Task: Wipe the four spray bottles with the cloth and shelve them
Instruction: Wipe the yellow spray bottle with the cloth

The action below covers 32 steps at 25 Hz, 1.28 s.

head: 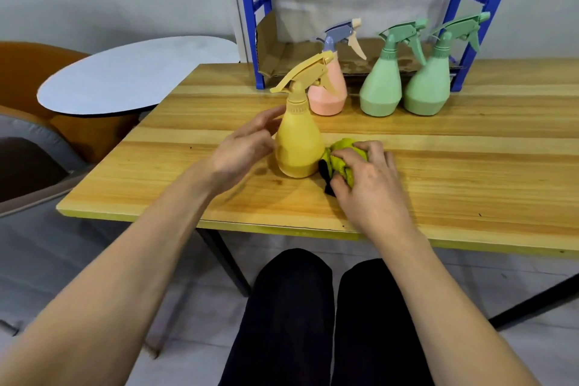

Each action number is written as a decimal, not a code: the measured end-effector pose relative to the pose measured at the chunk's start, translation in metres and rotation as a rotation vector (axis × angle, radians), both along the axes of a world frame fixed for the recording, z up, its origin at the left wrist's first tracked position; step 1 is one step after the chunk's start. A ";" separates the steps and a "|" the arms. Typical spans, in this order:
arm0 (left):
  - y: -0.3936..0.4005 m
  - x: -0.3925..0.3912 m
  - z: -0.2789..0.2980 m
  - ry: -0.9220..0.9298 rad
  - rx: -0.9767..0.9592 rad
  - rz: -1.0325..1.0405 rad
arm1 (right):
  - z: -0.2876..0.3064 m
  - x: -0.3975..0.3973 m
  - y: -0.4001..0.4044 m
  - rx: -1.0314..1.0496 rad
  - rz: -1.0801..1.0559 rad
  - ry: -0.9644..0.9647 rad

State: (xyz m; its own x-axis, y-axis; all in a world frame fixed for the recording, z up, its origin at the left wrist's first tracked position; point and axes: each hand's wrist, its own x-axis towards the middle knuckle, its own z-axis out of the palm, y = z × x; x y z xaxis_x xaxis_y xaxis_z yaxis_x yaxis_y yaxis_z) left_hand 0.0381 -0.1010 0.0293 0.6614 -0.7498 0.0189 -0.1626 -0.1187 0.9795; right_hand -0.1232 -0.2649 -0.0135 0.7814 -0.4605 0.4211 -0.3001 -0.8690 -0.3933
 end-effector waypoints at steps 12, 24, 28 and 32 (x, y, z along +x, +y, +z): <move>-0.031 -0.052 -0.028 -0.376 0.009 0.405 | -0.001 0.009 0.024 -0.066 -0.169 0.014; 0.015 -0.001 -0.009 -0.024 0.012 0.014 | -0.002 0.002 0.010 -0.001 -0.092 -0.007; 0.005 -0.007 -0.016 -0.143 0.106 -0.079 | -0.002 0.000 0.008 0.011 -0.101 -0.010; -0.014 -0.032 -0.027 -0.421 0.117 0.299 | -0.003 0.005 0.021 -0.019 -0.179 -0.023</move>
